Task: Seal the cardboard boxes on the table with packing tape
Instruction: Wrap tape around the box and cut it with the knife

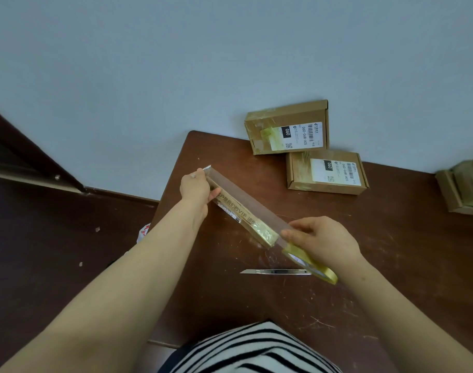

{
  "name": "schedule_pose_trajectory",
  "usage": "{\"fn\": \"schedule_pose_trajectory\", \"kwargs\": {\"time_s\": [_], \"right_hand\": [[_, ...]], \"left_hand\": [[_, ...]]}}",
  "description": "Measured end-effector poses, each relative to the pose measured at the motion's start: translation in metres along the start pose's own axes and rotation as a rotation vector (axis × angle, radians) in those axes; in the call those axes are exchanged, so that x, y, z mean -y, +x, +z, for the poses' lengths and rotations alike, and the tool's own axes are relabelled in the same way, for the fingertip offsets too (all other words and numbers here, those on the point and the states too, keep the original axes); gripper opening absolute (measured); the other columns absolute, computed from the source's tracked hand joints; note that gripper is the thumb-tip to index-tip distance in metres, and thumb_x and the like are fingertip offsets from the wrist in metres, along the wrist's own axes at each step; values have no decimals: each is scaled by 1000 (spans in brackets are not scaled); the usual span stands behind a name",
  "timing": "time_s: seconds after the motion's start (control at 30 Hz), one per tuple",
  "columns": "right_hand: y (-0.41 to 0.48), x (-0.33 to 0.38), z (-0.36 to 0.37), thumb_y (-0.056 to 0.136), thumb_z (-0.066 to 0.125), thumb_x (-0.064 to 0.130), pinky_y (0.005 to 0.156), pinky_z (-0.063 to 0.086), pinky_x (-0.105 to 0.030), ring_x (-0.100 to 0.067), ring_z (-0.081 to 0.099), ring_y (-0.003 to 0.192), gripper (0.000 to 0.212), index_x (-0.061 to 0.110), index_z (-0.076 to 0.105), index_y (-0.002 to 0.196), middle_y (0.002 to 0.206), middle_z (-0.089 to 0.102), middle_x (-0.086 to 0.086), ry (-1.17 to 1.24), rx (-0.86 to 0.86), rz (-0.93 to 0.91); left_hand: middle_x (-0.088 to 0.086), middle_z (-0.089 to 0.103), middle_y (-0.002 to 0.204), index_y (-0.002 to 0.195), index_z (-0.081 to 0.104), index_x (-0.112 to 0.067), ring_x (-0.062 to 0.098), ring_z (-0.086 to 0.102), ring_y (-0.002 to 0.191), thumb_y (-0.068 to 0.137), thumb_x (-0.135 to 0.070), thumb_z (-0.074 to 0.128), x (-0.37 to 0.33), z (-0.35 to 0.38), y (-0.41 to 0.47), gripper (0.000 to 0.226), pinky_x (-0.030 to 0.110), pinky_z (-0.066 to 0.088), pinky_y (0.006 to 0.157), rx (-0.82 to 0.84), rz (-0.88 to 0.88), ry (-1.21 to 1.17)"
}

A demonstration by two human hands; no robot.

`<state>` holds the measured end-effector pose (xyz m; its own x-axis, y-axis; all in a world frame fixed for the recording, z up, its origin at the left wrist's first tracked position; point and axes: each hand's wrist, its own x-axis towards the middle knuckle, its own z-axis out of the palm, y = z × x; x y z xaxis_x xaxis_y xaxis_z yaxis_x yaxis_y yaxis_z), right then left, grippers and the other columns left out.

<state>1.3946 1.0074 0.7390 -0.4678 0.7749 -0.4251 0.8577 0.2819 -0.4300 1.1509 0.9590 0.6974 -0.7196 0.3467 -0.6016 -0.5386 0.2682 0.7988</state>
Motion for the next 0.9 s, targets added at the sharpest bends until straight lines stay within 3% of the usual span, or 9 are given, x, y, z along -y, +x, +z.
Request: {"fn": "schedule_pose_trajectory", "kwargs": {"time_s": [0.07, 0.2, 0.33, 0.53, 0.73, 0.9], "right_hand": [[-1, 0, -1, 85, 54, 64, 62, 44, -25, -6, 55, 89, 45, 37, 63, 120, 109, 67, 15, -62, -2, 14], [2, 0, 0, 87, 54, 61, 72, 53, -29, -8, 61, 89, 33, 38, 68, 106, 95, 68, 15, -55, 33, 32], [6, 4, 3, 87, 56, 59, 58, 47, -24, -5, 59, 77, 28, 36, 69, 96, 85, 66, 15, -115, 61, 38], [13, 6, 7, 87, 57, 56, 54, 45, -23, -3, 59, 73, 25, 36, 69, 92, 82, 66, 15, -120, 89, 51], [16, 2, 9, 87, 57, 56, 66, 57, -33, -6, 62, 71, 24, 36, 71, 86, 78, 67, 13, -59, 113, 72], [17, -1, 8, 88, 58, 52, 70, 60, -39, -11, 64, 53, 21, 39, 70, 78, 69, 69, 8, 66, 150, 93]], "left_hand": [[8, 56, 106, 120, 56, -8, 19, 63, 83, 102, -25, 40, 0, 2, 1, 29, 21, 57, 57, -1, 0, -1], [10, 56, 112, 121, 55, -9, 18, 64, 81, 102, -25, 42, -1, 7, 2, 28, 22, 59, 60, 7, -15, 5], [6, 55, 102, 123, 53, -9, 16, 64, 80, 102, -24, 43, -2, 10, 3, 28, 24, 59, 63, 14, -32, -19], [6, 54, 100, 121, 54, -8, 18, 64, 79, 101, -21, 45, -5, 13, 2, 25, 24, 59, 61, 4, -50, -32], [6, 54, 97, 119, 56, -8, 19, 64, 81, 101, -19, 46, -7, 14, 1, 24, 25, 60, 61, -1, -67, -54], [6, 54, 97, 116, 57, -8, 21, 64, 84, 100, -18, 47, -7, 14, 0, 21, 24, 59, 59, -5, -67, -51]]}}
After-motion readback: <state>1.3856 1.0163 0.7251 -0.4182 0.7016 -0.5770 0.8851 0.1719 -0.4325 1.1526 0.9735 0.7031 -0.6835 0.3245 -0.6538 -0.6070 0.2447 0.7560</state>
